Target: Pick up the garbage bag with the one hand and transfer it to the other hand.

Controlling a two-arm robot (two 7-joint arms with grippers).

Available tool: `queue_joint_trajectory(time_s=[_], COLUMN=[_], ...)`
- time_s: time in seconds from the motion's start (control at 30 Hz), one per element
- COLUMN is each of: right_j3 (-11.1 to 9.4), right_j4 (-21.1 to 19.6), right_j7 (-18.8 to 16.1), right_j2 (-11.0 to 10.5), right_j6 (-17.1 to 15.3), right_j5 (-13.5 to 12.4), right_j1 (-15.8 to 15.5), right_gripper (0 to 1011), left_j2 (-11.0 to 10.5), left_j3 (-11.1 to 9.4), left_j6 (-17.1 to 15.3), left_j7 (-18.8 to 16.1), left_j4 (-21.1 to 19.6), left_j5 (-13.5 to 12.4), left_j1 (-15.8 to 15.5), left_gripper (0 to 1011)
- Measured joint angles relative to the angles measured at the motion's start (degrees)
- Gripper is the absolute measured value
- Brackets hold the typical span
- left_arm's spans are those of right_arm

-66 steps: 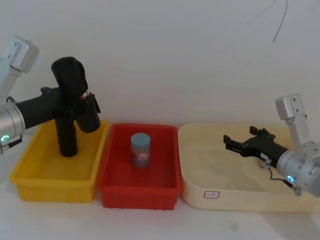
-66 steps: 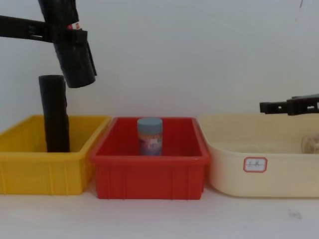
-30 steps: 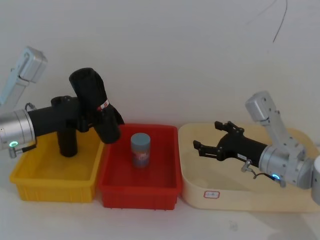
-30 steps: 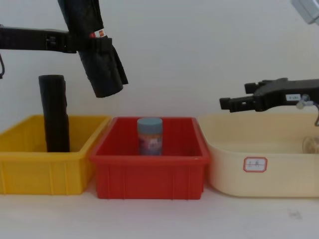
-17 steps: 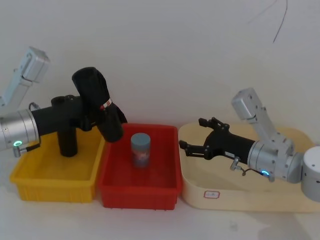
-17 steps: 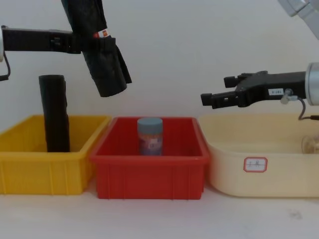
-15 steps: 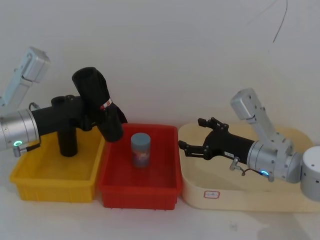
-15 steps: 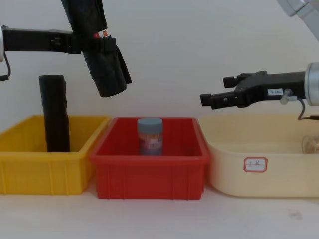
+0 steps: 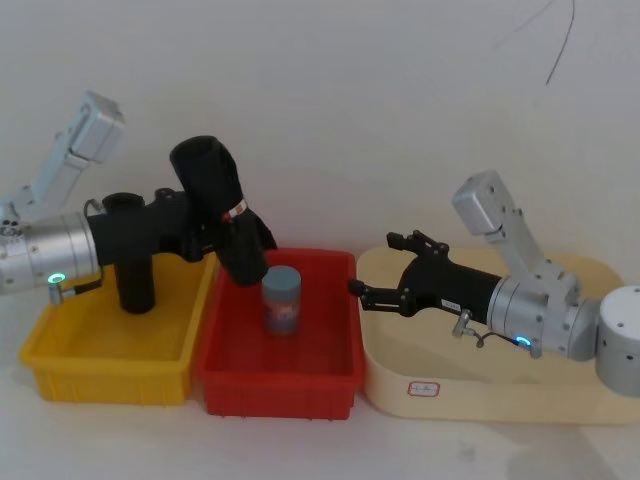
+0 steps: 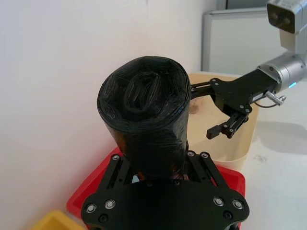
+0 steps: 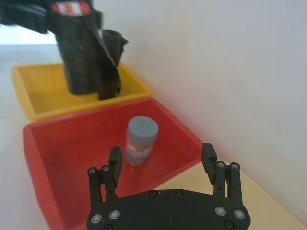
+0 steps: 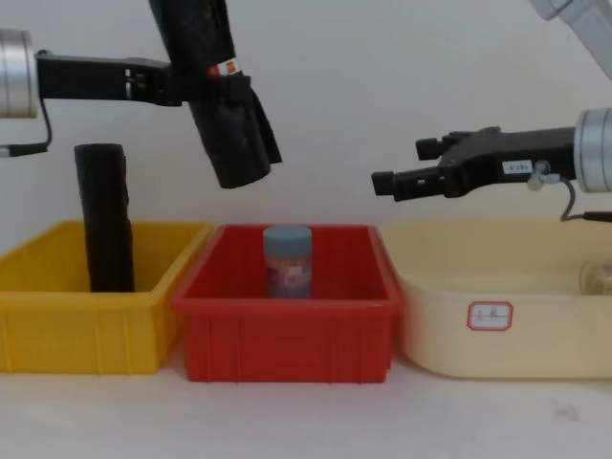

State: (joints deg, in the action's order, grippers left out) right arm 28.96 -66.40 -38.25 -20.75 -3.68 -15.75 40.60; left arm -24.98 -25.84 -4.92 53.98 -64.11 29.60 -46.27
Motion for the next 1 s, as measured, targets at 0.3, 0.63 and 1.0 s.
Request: queue_joint_trajectory(time_s=[0.3, 0.63, 1.0], right_j3=[0.8, 1.0, 0.9], right_j4=[0.9, 1.2, 1.0], right_j7=[-4.6, -12.1, -16.8], right_j2=[0.4, 0.6, 1.1], right_j6=[0.1, -0.8, -2.3], right_j5=[-2.5, -7.3, -11.6], right_j1=[1.7, 2.7, 3.0], right_gripper=[1004, 1004, 1005], left_j2=[2.7, 5.0, 6.0], left_j3=[-3.0, -5.4, -6.5], left_j6=[3.0, 5.7, 6.4], left_j7=[3.1, 4.8, 6.4], left_j4=[6.1, 10.9, 11.9], left_j5=[-1.9, -3.2, -2.8], left_j1=[-4.4, -7.9, -9.0], left_gripper=[415, 415, 415])
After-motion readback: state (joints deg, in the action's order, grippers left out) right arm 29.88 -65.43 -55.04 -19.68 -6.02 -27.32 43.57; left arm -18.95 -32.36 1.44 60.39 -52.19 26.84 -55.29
